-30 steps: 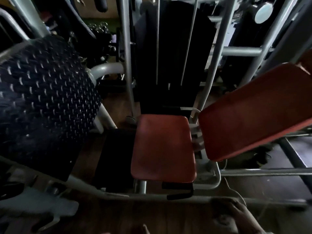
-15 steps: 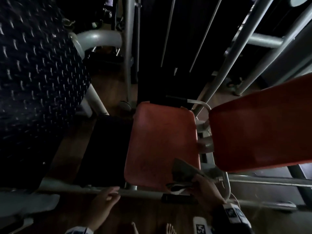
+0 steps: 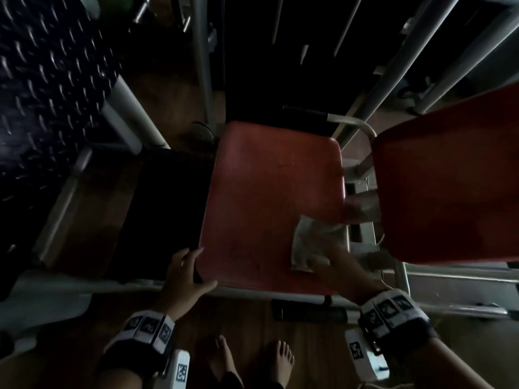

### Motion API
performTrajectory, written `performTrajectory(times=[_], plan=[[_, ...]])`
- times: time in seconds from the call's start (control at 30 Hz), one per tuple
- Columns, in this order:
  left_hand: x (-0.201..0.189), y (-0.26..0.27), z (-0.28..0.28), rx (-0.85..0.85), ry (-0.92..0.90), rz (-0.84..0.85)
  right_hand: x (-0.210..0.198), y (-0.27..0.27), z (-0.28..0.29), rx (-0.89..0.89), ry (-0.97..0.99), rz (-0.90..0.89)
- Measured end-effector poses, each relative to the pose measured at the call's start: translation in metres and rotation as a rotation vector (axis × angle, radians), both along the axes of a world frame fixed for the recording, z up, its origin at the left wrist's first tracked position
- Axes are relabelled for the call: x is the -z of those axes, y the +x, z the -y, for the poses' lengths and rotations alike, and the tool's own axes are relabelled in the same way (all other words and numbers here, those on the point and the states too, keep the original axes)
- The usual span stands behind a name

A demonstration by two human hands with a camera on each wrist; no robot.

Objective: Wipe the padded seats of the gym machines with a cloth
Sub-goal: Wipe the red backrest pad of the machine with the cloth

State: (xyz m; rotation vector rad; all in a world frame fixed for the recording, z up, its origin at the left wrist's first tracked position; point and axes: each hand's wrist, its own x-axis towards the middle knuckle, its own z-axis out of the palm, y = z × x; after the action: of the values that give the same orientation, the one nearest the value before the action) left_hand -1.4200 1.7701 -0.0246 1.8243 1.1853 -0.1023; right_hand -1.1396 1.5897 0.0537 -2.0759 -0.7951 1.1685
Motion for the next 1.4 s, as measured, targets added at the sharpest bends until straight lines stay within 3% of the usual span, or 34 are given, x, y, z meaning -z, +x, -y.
performTrajectory(times=[0.13, 0.2, 0.27, 0.4, 0.57, 0.77, 1.07, 1.27, 1.4], plan=[[0.017, 0.02, 0.007, 0.012, 0.001, -0.056, 0.05, 0.014, -0.004, -0.475, -0.254, 0.53], [0.027, 0.027, 0.007, -0.005, -0.037, -0.093, 0.066, 0.025, -0.006, -0.556, -0.333, 0.614], [0.035, 0.034, 0.006, -0.059, -0.105, -0.088, 0.078, 0.031, -0.011, -0.636, -0.27, 0.7], [0.044, 0.044, 0.008, -0.15, -0.16, -0.07, 0.091, 0.057, -0.014, -0.964, -0.28, 0.806], [0.051, 0.042, 0.012, -0.128, -0.067, -0.084, 0.101, 0.088, -0.001, -0.937, -0.302, 0.821], [0.054, 0.039, 0.009, -0.102, -0.05, -0.061, 0.116, 0.081, -0.002, -0.954, -0.288, 0.817], [0.056, 0.04, 0.009, -0.13, -0.055, -0.077, 0.118, 0.028, -0.016, -1.32, 0.056, 0.911], [0.057, 0.039, 0.009, -0.136, -0.062, -0.066, 0.121, 0.041, -0.03, -1.277, 0.086, 0.89], [0.058, 0.038, 0.009, -0.125, -0.079, -0.068, 0.125, 0.071, -0.045, -1.134, 0.047, 0.902]])
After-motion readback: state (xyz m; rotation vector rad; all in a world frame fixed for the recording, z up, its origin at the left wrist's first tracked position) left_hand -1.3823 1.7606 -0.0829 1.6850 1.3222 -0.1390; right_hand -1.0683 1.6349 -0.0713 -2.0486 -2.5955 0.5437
